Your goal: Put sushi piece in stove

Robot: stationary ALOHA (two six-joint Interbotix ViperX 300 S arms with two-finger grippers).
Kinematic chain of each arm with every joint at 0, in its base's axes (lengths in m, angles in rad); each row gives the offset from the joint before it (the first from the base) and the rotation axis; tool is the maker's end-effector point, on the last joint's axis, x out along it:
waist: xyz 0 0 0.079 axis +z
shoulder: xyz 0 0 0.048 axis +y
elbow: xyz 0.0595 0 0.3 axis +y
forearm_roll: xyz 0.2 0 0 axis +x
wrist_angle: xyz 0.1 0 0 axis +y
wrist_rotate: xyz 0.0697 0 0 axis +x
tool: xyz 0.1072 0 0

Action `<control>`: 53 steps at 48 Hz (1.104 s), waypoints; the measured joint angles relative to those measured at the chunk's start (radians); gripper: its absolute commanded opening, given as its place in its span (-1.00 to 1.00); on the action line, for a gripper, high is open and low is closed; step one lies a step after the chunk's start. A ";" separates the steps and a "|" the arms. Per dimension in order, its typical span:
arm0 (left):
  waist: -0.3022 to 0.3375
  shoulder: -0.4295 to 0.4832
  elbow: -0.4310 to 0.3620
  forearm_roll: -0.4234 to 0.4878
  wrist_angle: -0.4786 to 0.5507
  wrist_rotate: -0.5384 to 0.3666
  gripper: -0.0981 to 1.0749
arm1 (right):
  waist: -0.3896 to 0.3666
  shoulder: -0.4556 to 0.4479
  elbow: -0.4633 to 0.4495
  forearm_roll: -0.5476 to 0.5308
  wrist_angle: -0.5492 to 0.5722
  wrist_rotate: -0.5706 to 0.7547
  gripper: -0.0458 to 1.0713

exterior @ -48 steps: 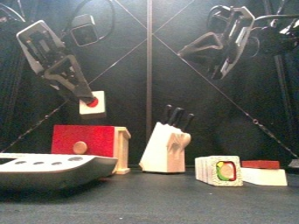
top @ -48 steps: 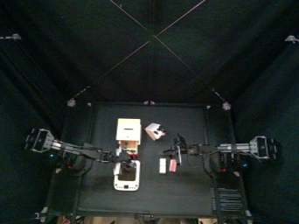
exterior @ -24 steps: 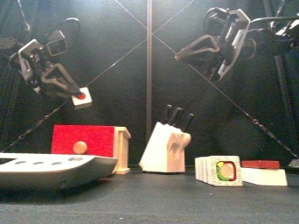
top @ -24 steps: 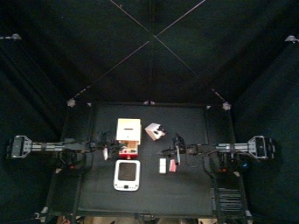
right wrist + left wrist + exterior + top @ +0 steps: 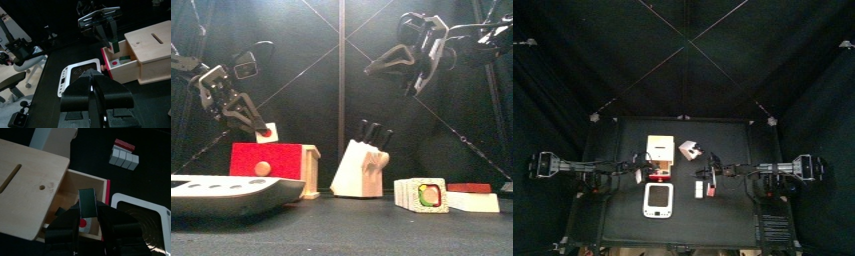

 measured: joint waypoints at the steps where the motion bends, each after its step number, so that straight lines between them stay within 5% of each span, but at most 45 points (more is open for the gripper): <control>1: 0.003 0.008 -0.002 -0.002 -0.005 0.000 0.30 | 0.000 0.000 0.000 0.000 0.000 0.000 -0.25; 14: 0.023 0.023 -0.006 -0.002 -0.018 -0.002 0.64 | 0.000 0.000 0.000 0.000 0.000 0.000 -0.25; 53: 0.018 0.018 -0.011 0.000 -0.020 0.000 0.64 | 0.000 0.000 0.000 -0.002 0.003 0.000 -0.25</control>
